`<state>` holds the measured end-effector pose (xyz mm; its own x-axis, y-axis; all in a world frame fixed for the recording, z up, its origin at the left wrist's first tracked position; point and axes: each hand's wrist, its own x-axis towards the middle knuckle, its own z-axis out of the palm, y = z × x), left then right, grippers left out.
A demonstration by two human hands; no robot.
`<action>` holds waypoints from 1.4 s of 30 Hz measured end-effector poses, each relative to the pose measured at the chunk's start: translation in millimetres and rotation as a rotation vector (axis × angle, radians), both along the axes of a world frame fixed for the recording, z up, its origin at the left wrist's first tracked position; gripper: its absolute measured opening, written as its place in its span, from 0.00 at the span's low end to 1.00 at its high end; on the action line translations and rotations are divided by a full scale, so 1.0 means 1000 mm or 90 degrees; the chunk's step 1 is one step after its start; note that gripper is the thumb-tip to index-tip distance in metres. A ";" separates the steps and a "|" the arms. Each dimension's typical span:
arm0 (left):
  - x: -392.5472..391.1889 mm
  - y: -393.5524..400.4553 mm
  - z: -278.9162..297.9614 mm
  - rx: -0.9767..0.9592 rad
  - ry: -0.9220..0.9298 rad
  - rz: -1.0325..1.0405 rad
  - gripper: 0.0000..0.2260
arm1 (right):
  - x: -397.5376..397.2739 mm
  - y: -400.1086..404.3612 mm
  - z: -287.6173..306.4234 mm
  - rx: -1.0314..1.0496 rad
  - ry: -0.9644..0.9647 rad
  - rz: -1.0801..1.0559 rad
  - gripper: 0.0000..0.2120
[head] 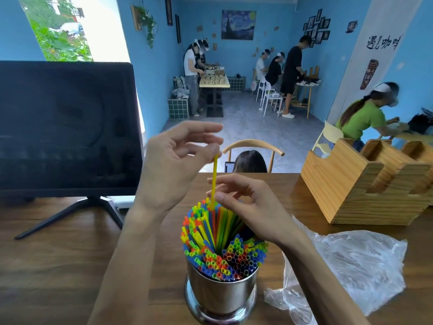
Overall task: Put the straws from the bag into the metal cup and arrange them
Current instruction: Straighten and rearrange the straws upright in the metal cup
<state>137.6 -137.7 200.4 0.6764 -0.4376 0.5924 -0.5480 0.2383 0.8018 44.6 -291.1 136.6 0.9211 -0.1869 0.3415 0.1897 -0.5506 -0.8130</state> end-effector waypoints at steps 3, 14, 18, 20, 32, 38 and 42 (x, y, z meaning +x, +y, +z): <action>0.004 0.000 -0.011 0.108 0.009 0.015 0.16 | 0.001 -0.006 0.000 0.090 -0.020 -0.047 0.09; 0.030 0.002 -0.035 0.636 0.023 -0.071 0.06 | 0.016 -0.016 -0.009 0.110 0.109 -0.056 0.13; 0.034 0.001 -0.034 0.663 0.004 -0.108 0.08 | 0.014 -0.016 -0.010 0.123 0.113 -0.051 0.16; 0.036 0.000 -0.036 0.636 0.010 -0.107 0.06 | 0.013 -0.016 -0.010 0.121 0.114 -0.045 0.18; 0.032 -0.010 -0.033 0.618 0.003 -0.165 0.07 | 0.001 -0.021 -0.016 0.164 0.141 -0.052 0.19; 0.033 -0.009 -0.035 0.608 0.016 -0.163 0.07 | -0.012 -0.028 -0.009 0.118 0.159 -0.063 0.10; 0.034 -0.008 -0.036 0.612 0.023 -0.162 0.06 | -0.012 -0.031 -0.002 0.084 0.147 -0.088 0.06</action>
